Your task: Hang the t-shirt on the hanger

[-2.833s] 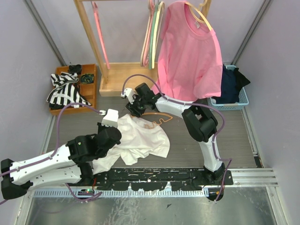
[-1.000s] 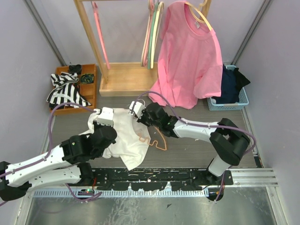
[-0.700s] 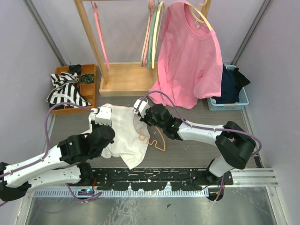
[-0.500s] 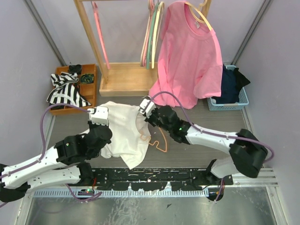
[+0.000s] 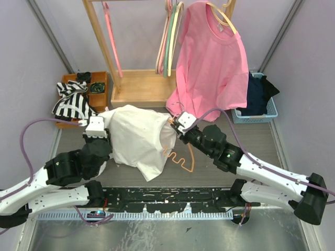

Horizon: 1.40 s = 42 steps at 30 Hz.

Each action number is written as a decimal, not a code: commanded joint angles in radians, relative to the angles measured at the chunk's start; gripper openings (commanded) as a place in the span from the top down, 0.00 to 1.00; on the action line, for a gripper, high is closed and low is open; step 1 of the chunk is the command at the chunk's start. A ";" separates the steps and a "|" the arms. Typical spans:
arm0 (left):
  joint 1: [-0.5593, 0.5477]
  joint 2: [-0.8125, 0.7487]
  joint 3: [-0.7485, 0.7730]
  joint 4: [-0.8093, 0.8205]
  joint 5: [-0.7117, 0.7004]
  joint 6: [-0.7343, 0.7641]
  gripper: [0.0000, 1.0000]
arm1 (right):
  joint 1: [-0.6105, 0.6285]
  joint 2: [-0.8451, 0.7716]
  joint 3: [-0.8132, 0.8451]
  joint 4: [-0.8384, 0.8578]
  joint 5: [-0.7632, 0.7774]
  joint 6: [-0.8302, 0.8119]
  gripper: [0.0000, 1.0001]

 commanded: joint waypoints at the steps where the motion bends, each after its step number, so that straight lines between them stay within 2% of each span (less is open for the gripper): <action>1: 0.003 -0.066 0.055 -0.029 -0.028 -0.004 0.60 | 0.023 -0.112 0.013 -0.023 0.045 0.035 0.99; 5: 0.003 -0.139 0.037 0.066 0.027 0.084 0.54 | 0.029 -0.171 0.029 -0.100 0.042 0.045 0.99; 8: 0.004 -0.166 0.015 0.101 0.055 0.094 0.49 | 0.034 -0.202 0.041 -0.132 0.036 0.054 0.99; 14: 0.003 -0.172 -0.024 0.149 0.149 0.092 0.47 | 0.036 -0.234 0.089 -0.205 0.018 0.053 0.99; 17: 0.004 -0.171 -0.032 0.176 0.153 0.098 0.46 | 0.038 -0.254 0.102 -0.229 0.020 0.048 0.99; 21: 0.004 -0.139 -0.011 0.126 0.120 0.073 0.46 | 0.039 -0.286 0.114 -0.250 0.027 0.049 0.99; 28: 0.004 -0.148 -0.039 0.188 0.184 0.068 0.47 | 0.038 -0.297 0.144 -0.269 0.023 0.043 0.99; 30: 0.003 -0.152 -0.050 0.238 0.225 0.087 0.50 | 0.038 -0.294 0.152 -0.278 0.023 0.040 0.99; 33: 0.004 -0.132 -0.040 0.257 0.240 0.087 0.62 | 0.037 -0.297 0.160 -0.284 0.022 0.034 0.99; 35: 0.003 -0.117 -0.023 0.258 0.246 0.093 0.74 | 0.038 -0.299 0.164 -0.290 0.028 0.031 0.99; 37: 0.004 -0.106 -0.002 0.266 0.249 0.106 0.91 | 0.038 -0.300 0.171 -0.304 0.031 0.026 0.99; 38: 0.004 -0.103 0.009 0.267 0.242 0.110 0.96 | 0.038 -0.301 0.175 -0.315 0.032 0.024 0.99; 39: 0.004 -0.099 0.025 0.260 0.234 0.110 0.99 | 0.037 -0.302 0.177 -0.319 0.034 0.022 0.99; 42: 0.003 -0.081 0.084 0.232 0.214 0.119 1.00 | 0.037 -0.311 0.188 -0.342 0.039 0.017 0.99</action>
